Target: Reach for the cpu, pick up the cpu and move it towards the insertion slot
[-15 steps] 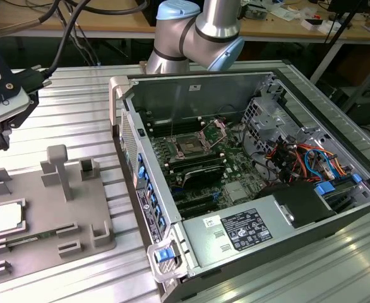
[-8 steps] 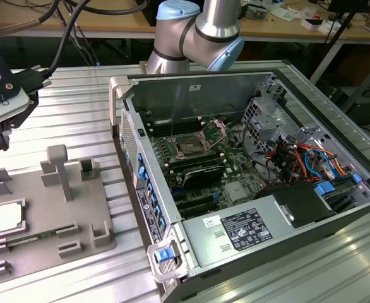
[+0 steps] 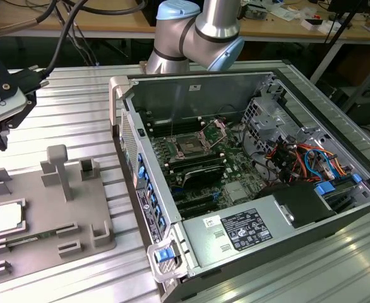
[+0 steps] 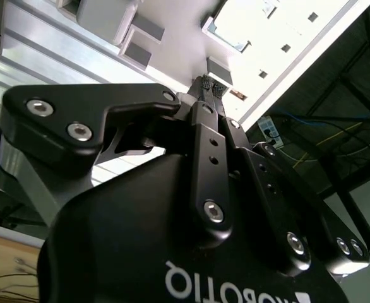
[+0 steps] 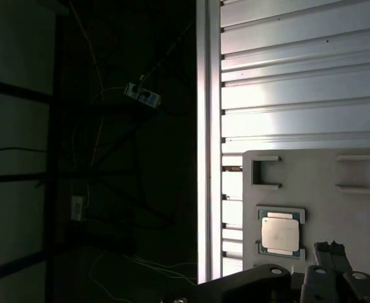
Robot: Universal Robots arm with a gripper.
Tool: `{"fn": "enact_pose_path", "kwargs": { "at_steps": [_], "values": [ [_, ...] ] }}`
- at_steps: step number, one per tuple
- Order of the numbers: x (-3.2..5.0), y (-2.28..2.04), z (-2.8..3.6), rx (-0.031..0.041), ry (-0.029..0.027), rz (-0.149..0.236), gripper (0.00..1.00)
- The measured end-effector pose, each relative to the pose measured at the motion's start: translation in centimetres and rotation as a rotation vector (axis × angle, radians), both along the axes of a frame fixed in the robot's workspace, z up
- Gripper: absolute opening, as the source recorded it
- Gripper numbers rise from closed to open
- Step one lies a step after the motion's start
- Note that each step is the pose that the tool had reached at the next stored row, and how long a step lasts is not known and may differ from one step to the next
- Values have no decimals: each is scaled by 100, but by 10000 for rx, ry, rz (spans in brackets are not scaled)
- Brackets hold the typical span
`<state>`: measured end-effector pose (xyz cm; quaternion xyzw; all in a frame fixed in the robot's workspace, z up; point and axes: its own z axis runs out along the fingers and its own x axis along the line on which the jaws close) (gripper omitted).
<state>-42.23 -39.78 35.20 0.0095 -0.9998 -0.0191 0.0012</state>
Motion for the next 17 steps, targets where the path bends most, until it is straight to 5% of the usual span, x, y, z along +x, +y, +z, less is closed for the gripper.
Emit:
{"fn": "enact_pose_path", "kwargs": {
  "at_steps": [2, 6, 11, 17],
  "values": [
    [-27, -8, 0, 0, 1, 2, 12],
    [-134, -35, -5, 0, -1, 1, 42],
    [-210, -47, -75, 0, 0, 1, 60],
    [-210, -63, -207, 0, 56, 3, 60]
  ]
}}
